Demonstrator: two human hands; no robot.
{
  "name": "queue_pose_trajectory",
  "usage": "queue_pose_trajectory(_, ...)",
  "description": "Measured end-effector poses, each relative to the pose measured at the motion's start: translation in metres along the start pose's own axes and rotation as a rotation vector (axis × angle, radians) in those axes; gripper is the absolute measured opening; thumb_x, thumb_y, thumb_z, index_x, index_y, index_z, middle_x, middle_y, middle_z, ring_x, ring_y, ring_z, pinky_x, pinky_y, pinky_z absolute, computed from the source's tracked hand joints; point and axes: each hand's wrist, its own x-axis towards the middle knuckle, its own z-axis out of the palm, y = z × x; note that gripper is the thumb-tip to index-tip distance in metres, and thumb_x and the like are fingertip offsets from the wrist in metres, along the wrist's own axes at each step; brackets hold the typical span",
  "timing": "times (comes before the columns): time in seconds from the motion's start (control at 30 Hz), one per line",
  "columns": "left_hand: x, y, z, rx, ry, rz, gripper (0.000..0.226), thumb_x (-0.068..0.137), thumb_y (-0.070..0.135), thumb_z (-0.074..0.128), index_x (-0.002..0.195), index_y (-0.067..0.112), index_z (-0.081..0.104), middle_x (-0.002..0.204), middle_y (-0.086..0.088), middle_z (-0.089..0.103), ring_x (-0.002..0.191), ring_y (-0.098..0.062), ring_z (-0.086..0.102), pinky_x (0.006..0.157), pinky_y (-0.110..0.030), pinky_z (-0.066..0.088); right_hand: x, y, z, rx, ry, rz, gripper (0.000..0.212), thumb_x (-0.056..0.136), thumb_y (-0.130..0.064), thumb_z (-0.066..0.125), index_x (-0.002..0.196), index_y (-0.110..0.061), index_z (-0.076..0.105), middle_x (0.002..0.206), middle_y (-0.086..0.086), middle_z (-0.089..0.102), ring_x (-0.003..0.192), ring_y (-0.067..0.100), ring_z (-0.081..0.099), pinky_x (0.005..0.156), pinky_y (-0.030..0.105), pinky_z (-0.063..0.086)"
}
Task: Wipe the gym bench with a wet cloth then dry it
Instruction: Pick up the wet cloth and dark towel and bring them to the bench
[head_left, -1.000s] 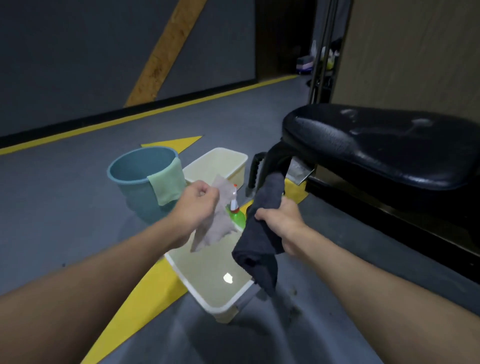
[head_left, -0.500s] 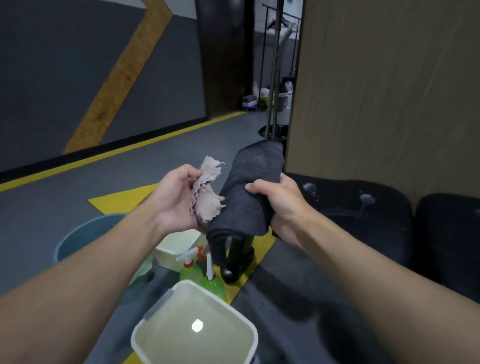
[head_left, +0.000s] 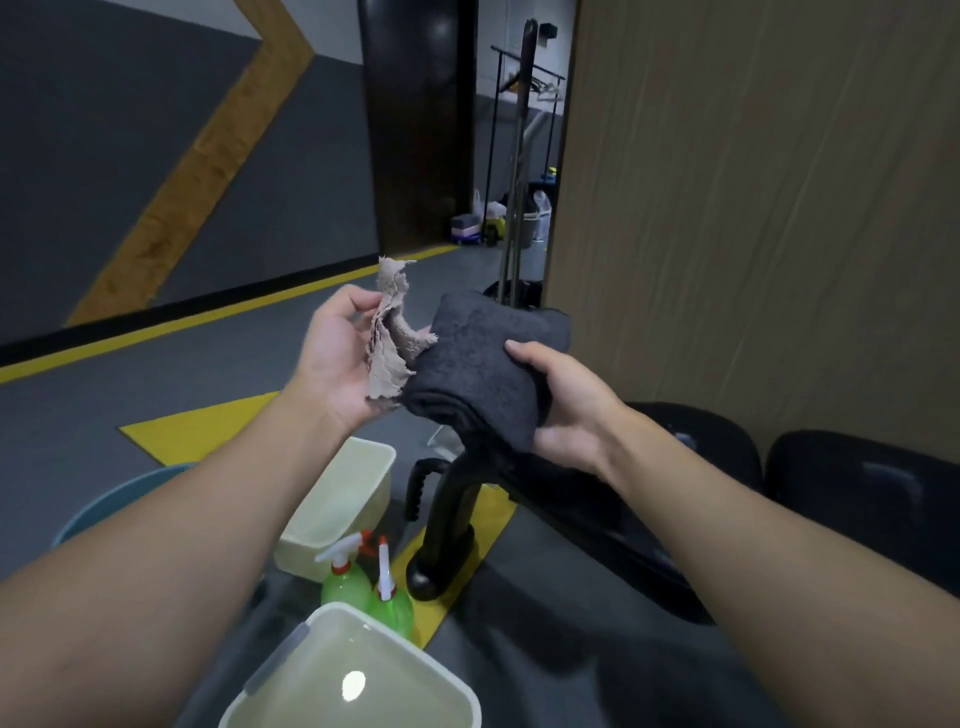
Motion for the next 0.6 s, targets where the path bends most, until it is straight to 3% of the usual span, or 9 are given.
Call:
queue_pose_trajectory(0.07, 0.009, 0.000, 0.012, 0.082, 0.039, 0.013, 0.017, 0.085, 0.024, 0.042, 0.070, 0.018, 0.049, 0.116, -0.023, 0.057, 0.114, -0.041, 0.059, 0.094, -0.061, 0.046, 0.010, -0.008, -0.001, -0.019, 0.050, -0.034, 0.039, 0.088, -0.015, 0.070, 0.125, -0.008, 0.062, 0.110, 0.016, 0.074, 0.094, 0.034, 0.073, 0.073, 0.045, 0.060)
queue_pose_trajectory(0.13, 0.020, -0.002, 0.022, 0.217, 0.102, 0.016, 0.025, 0.087, 0.021, 0.038, 0.076, 0.013, 0.058, 0.095, -0.019, 0.064, 0.085, -0.033, 0.067, 0.079, -0.049, 0.058, 0.023, -0.015, -0.003, -0.025, 0.142, -0.099, 0.044, 0.081, -0.007, 0.074, 0.124, -0.007, 0.061, 0.109, 0.019, 0.073, 0.092, 0.038, 0.072, 0.072, 0.053, 0.060)
queue_pose_trajectory(0.2, 0.032, -0.008, 0.028, 0.346, 0.196, 0.013, 0.020, 0.082, 0.020, 0.041, 0.080, 0.010, 0.058, 0.077, -0.011, 0.059, 0.060, -0.024, 0.059, 0.066, -0.030, 0.054, 0.038, -0.020, -0.006, -0.005, 0.240, -0.165, 0.044, 0.079, -0.002, 0.074, 0.120, -0.004, 0.059, 0.108, 0.021, 0.070, 0.091, 0.039, 0.070, 0.076, 0.057, 0.059)
queue_pose_trajectory(0.23, 0.038, -0.011, 0.028, 0.369, 0.242, 0.015, 0.017, 0.077, 0.021, 0.044, 0.083, 0.011, 0.057, 0.076, -0.009, 0.056, 0.059, -0.022, 0.054, 0.067, -0.029, 0.048, 0.045, -0.021, -0.008, 0.004, 0.270, -0.185, 0.044, 0.080, -0.001, 0.074, 0.121, -0.004, 0.057, 0.109, 0.021, 0.069, 0.092, 0.039, 0.069, 0.078, 0.056, 0.058)
queue_pose_trajectory(0.3, 0.050, -0.018, 0.022, 0.351, 0.321, 0.022, 0.023, 0.071, 0.022, 0.049, 0.090, 0.012, 0.058, 0.086, -0.011, 0.056, 0.069, -0.023, 0.055, 0.078, -0.035, 0.043, 0.060, -0.019, -0.014, 0.033, 0.292, -0.188, 0.044, 0.083, -0.007, 0.073, 0.124, -0.006, 0.056, 0.111, 0.020, 0.069, 0.092, 0.037, 0.069, 0.079, 0.055, 0.058)
queue_pose_trajectory(0.37, 0.058, -0.028, 0.016, 0.271, 0.350, 0.058, 0.028, 0.078, 0.024, 0.049, 0.099, 0.012, 0.063, 0.106, -0.018, 0.064, 0.096, -0.030, 0.063, 0.093, -0.045, 0.044, 0.067, -0.019, -0.024, 0.079, 0.219, -0.115, 0.046, 0.087, -0.027, 0.071, 0.128, -0.012, 0.057, 0.114, 0.016, 0.070, 0.093, 0.035, 0.071, 0.079, 0.054, 0.058)
queue_pose_trajectory(0.43, 0.062, -0.039, 0.018, 0.152, 0.347, 0.095, 0.029, 0.086, 0.024, 0.045, 0.105, 0.016, 0.064, 0.117, -0.024, 0.066, 0.112, -0.038, 0.062, 0.097, -0.058, 0.043, 0.072, -0.025, -0.037, 0.103, 0.123, -0.011, 0.054, 0.086, -0.045, 0.068, 0.131, -0.017, 0.056, 0.119, 0.014, 0.069, 0.097, 0.036, 0.071, 0.081, 0.056, 0.057)
queue_pose_trajectory(0.53, 0.068, -0.051, 0.025, 0.022, 0.362, 0.150, 0.029, 0.086, 0.024, 0.044, 0.107, 0.018, 0.063, 0.123, -0.025, 0.063, 0.117, -0.043, 0.059, 0.100, -0.062, 0.040, 0.074, -0.036, -0.048, 0.087, 0.004, -0.033, 0.042, 0.092, -0.018, 0.064, 0.133, -0.017, 0.053, 0.119, 0.019, 0.068, 0.098, 0.039, 0.071, 0.078, 0.058, 0.057)
queue_pose_trajectory(0.6, 0.076, -0.048, 0.028, -0.023, 0.329, 0.181, 0.023, 0.086, 0.024, 0.043, 0.101, 0.020, 0.061, 0.125, -0.025, 0.062, 0.119, -0.042, 0.059, 0.101, -0.061, 0.041, 0.075, -0.046, -0.049, 0.119, -0.031, -0.112, 0.053, 0.084, -0.004, 0.065, 0.134, -0.015, 0.050, 0.119, 0.023, 0.066, 0.098, 0.041, 0.070, 0.077, 0.059, 0.057)
